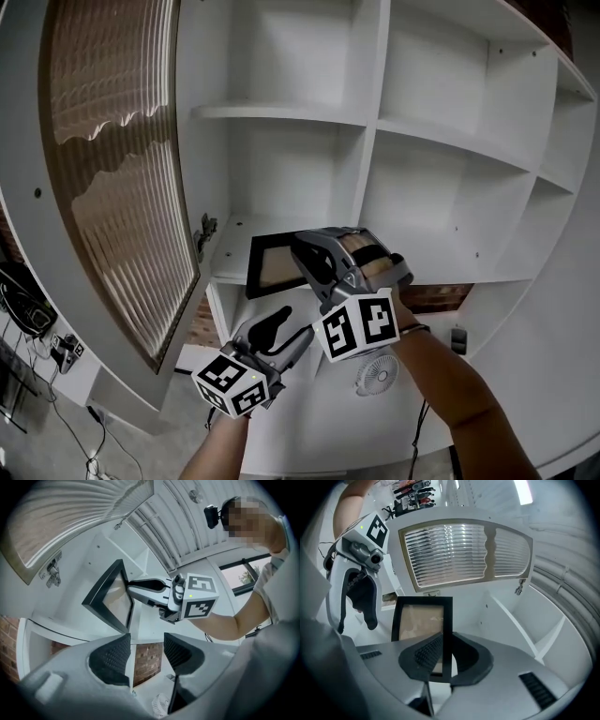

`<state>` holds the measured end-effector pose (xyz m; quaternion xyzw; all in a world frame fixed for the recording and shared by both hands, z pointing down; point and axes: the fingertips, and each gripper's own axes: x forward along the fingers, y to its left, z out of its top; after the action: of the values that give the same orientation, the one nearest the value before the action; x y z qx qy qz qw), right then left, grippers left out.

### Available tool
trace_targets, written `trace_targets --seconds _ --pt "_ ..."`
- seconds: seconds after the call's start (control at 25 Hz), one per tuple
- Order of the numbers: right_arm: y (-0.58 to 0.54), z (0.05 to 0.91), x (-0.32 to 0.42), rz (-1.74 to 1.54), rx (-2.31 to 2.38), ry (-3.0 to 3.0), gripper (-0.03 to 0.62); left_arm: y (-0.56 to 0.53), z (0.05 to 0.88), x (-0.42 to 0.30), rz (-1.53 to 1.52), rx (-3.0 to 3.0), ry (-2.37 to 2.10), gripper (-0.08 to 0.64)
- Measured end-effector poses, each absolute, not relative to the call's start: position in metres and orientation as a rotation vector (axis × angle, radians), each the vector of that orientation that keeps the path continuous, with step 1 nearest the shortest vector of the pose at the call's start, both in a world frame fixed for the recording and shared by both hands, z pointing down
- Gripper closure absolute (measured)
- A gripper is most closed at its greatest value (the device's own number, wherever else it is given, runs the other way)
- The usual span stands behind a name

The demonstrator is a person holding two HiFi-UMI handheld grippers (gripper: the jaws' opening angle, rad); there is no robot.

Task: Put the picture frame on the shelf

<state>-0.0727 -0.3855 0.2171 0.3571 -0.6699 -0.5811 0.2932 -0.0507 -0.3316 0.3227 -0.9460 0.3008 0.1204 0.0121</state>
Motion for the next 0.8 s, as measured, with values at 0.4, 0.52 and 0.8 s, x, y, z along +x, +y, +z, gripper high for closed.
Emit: trace_targets --seconds 0.4,0.52,0.8 --pt "-0.422 0.222 -0.087 -1.544 0.936 -1.689 0.525 -0.348 0.330 -0.042 0.372 -2.989 0.862 0.333" --pt "-0.432 0.223 -0.089 -1.532 0.954 -1.667 0.525 -0.351 0.333 -0.042 0.373 -2.997 0.853 0.333" --pt "-0.445 0.232 -0.099 -1.547 0.943 -1.604 0.524 -0.357 0.336 -0.045 0.376 -3.008 0.836 0.333"
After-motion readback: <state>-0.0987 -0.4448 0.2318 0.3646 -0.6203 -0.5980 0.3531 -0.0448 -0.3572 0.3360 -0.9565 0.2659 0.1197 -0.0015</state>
